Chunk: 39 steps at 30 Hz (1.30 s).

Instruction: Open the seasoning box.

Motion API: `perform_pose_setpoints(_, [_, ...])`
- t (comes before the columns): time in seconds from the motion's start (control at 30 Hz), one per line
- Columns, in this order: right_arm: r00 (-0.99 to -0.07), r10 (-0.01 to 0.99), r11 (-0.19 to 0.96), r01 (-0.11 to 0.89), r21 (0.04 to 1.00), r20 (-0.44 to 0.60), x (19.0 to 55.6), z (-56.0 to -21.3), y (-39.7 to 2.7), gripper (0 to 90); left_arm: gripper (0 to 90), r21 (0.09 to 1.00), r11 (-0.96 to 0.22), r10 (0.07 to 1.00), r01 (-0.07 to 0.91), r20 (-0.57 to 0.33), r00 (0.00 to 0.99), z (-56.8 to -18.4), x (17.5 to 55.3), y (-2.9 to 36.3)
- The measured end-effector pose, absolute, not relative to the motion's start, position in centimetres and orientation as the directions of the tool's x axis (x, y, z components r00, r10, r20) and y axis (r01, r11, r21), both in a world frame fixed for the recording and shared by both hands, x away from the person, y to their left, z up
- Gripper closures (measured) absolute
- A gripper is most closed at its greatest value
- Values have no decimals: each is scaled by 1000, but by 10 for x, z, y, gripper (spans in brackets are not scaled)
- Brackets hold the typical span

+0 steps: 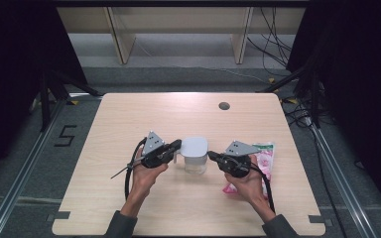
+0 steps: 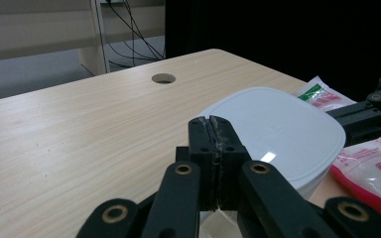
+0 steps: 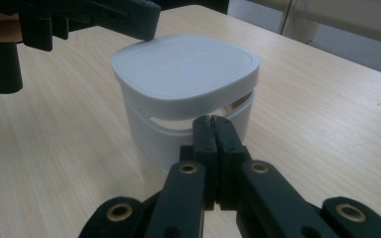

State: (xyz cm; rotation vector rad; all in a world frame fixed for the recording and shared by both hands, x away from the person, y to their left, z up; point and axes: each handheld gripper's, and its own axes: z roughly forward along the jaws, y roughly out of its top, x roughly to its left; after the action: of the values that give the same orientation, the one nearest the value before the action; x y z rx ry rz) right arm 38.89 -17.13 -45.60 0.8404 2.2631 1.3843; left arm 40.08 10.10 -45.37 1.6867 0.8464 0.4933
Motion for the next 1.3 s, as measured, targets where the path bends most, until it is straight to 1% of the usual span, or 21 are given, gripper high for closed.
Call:
perform_pose_setpoints(0.03, [-774, 633, 360, 274, 892, -17, 391, -456, -171, 900, 882, 954, -114, 749, 278, -101, 655, -454, 401, 101])
perform_pose_setpoints(0.07, [-768, 639, 362, 266, 893, -30, 392, -455, -171, 900, 882, 955, -120, 745, 271, -94, 661, -454, 402, 102])
perform_pose_setpoints(0.13, [-760, 649, 343, 262, 902, -26, 392, -455, -170, 900, 882, 955, -120, 746, 271, -93, 660, -454, 401, 102])
perform_pose_setpoints(0.23, [-774, 632, 367, 262, 892, -33, 392, -454, -171, 900, 880, 957, -113, 741, 266, -98, 665, -455, 402, 103])
perform_pose_setpoints(0.3, [-771, 636, 365, 271, 891, -26, 391, -453, -170, 900, 871, 955, -116, 741, 272, -99, 664, -454, 401, 103])
perform_pose_setpoints(0.33, [-768, 638, 370, 252, 894, -47, 391, -450, -170, 900, 857, 955, -115, 741, 275, -102, 664, -454, 401, 103])
perform_pose_setpoints(0.4, [-772, 633, 376, 246, 893, -54, 391, -449, -169, 900, 850, 954, -121, 740, 275, -98, 665, -454, 401, 105])
perform_pose_setpoints(0.43, [-774, 631, 371, 255, 893, -41, 390, -448, -167, 900, 839, 955, -112, 737, 275, -106, 668, -455, 401, 106])
perform_pose_setpoints(0.47, [-768, 635, 379, 222, 899, -78, 391, -445, -166, 900, 818, 955, -106, 738, 276, -110, 666, -454, 400, 107])
perform_pose_setpoints(0.5, [-765, 640, 380, 233, 895, -72, 389, -443, -165, 900, 798, 956, -94, 733, 278, -123, 669, -453, 398, 109])
perform_pose_setpoints(0.57, [-781, 619, 393, 213, 895, -86, 390, -438, -162, 900, 767, 955, -70, 735, 289, -146, 663, -451, 394, 113])
perform_pose_setpoints(0.63, [-778, 624, 376, 220, 900, -70, 389, -436, -158, 900, 710, 957, -95, 723, 273, -122, 680, -447, 390, 118])
perform_pose_setpoints(0.67, [-789, 607, 394, 198, 898, -93, 390, -435, -157, 900, 686, 956, -109, 724, 271, -111, 681, -447, 386, 121])
perform_pose_setpoints(0.8, [-794, 602, 390, 198, 899, -87, 391, -434, -150, 900, 572, 949, -142, 721, 280, -95, 686, -452, 375, 133])
perform_pose_setpoints(0.83, [-789, 610, 380, 211, 901, -72, 390, -434, -149, 900, 538, 948, -137, 729, 287, -100, 678, -453, 372, 134])
perform_pose_setpoints(0.9, [-793, 604, 381, 201, 902, -79, 391, -433, -147, 900, 467, 946, -149, 732, 289, -91, 675, -459, 368, 139])
perform_pose_setpoints(1.07, [-799, 597, 367, 198, 909, -67, 391, -427, -141, 898, 383, 928, -202, 731, 312, -69, 679, -475, 355, 145])
perform_pose_setpoints(1.13, [-808, 584, 378, 183, 908, -80, 392, -424, -139, 895, 367, 915, -211, 736, 343, -82, 672, -482, 349, 146])
perform_pose_setpoints(1.2, [-804, 591, 367, 199, 909, -63, 390, -422, -135, 892, 358, 910, -227, 741, 348, -70, 667, -485, 345, 148])
perform_pose_setpoints(1.23, [-805, 586, 366, 163, 916, -90, 391, -421, -133, 891, 345, 909, -216, 748, 357, -81, 658, -487, 344, 149])
perform_pose_setpoints(1.3, [-812, 575, 374, 149, 915, -102, 390, -418, -129, 888, 340, 912, -207, 751, 355, -85, 655, -488, 343, 148])
